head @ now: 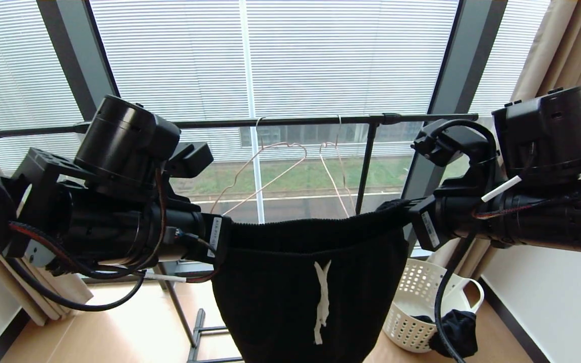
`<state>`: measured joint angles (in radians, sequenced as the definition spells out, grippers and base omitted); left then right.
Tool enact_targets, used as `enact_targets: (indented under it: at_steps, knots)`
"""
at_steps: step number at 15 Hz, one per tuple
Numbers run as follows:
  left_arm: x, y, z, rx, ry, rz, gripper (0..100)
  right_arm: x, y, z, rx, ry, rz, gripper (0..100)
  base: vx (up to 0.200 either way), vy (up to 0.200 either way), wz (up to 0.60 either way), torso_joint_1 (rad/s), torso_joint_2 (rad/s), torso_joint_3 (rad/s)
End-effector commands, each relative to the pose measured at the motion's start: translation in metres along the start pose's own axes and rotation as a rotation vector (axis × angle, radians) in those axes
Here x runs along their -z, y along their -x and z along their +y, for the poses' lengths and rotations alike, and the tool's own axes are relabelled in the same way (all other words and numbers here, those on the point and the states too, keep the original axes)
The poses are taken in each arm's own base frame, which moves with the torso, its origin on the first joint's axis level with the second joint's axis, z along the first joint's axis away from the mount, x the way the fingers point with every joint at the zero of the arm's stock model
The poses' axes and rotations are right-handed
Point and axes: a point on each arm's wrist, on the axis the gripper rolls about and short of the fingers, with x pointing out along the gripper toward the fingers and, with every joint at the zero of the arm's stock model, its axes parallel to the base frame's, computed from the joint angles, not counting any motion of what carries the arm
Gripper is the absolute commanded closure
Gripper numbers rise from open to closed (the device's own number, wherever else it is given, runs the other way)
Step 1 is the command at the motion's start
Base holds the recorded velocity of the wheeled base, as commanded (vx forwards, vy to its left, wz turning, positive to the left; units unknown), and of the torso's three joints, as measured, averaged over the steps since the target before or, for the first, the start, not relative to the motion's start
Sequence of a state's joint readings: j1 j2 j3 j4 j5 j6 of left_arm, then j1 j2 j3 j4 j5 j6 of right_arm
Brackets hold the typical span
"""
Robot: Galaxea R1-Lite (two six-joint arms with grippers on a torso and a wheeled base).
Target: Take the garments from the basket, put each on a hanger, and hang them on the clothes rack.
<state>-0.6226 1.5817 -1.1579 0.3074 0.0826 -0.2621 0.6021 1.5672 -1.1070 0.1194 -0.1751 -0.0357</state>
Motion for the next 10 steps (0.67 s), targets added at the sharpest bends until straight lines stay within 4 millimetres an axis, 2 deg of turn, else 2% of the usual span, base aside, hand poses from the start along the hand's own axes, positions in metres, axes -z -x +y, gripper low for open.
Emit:
enact_targets:
  at_steps: [1, 3, 7, 8, 10]
  knots:
    - [-0.005, -0.008, -0.001, -0.004, -0.011, 0.004, 100, 0.001, -0.005, 0.004, -0.01, 0.006, 0.011, 100, 0.0, 0.0, 0.0, 0.0, 0.0, 0.0]
    - [-0.017, -0.005, -0.005, 0.012, -0.01, -0.039, 100, 0.007, -0.009, 0.005, -0.013, 0.012, 0.041, 100, 0.0, 0.0, 0.0, 0.0, 0.0, 0.0]
    - [-0.04, 0.008, -0.01, 0.031, -0.003, -0.124, 100, 0.033, -0.02, 0.009, -0.026, 0.109, 0.126, 100, 0.0, 0.0, 0.0, 0.0, 0.0, 0.0]
    - [-0.041, 0.007, -0.011, 0.032, -0.003, -0.129, 100, 0.038, -0.023, 0.009, -0.028, 0.13, 0.121, 0, 0.0, 0.0, 0.0, 0.0, 0.0, 0.0]
    - [-0.047, 0.001, -0.013, 0.03, -0.001, -0.134, 100, 0.056, -0.036, 0.013, -0.062, 0.215, 0.15, 0, 0.0, 0.0, 0.0, 0.0, 0.0, 0.0]
